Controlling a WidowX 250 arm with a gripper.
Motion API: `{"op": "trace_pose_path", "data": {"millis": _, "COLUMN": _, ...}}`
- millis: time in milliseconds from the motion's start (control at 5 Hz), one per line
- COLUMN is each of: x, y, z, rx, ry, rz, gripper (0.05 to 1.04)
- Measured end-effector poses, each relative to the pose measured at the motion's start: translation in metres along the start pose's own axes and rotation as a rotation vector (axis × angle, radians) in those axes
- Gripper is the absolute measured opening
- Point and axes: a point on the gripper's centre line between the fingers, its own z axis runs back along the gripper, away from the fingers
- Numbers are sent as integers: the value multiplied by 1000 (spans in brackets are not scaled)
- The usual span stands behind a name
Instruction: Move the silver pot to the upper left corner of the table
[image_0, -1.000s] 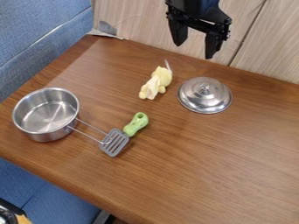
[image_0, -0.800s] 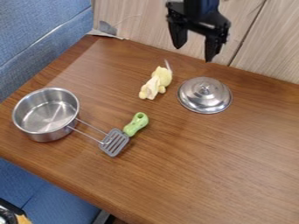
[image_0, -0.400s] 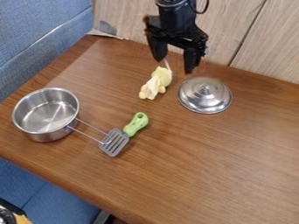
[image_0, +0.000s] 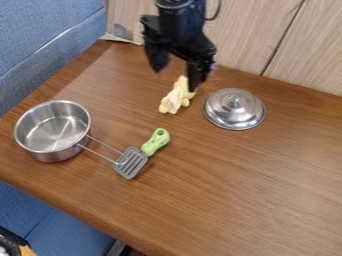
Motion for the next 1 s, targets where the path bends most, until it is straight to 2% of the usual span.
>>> {"op": "trace_pose_path", "data": {"millis": 200, "x": -35, "y": 26, "z": 8, "rx": 67, "ry": 35, "rz": 70, "gripper": 1001}}
{"op": "trace_pose_path", "data": {"millis": 400, "x": -57, "y": 40, "z": 4, "rx": 130, "ry": 93, "rz": 172, "gripper": 1001}}
{"op": "trace_pose_path", "data": {"millis": 600, "x": -67, "y": 53, "z": 0, "rx": 172, "ry": 125, "rz": 363, "gripper": 1001}}
{"op": "trace_pose_path", "data": {"millis": 800, "x": -72, "y": 56, "z": -14, "rx": 207, "ry": 206, "rz": 453, "gripper": 1001}}
{"op": "trace_pose_path", "data": {"millis": 1000, "x": -77, "y": 58, "z": -33, "rx": 193, "ry": 255, "rz": 523, "gripper": 1001}}
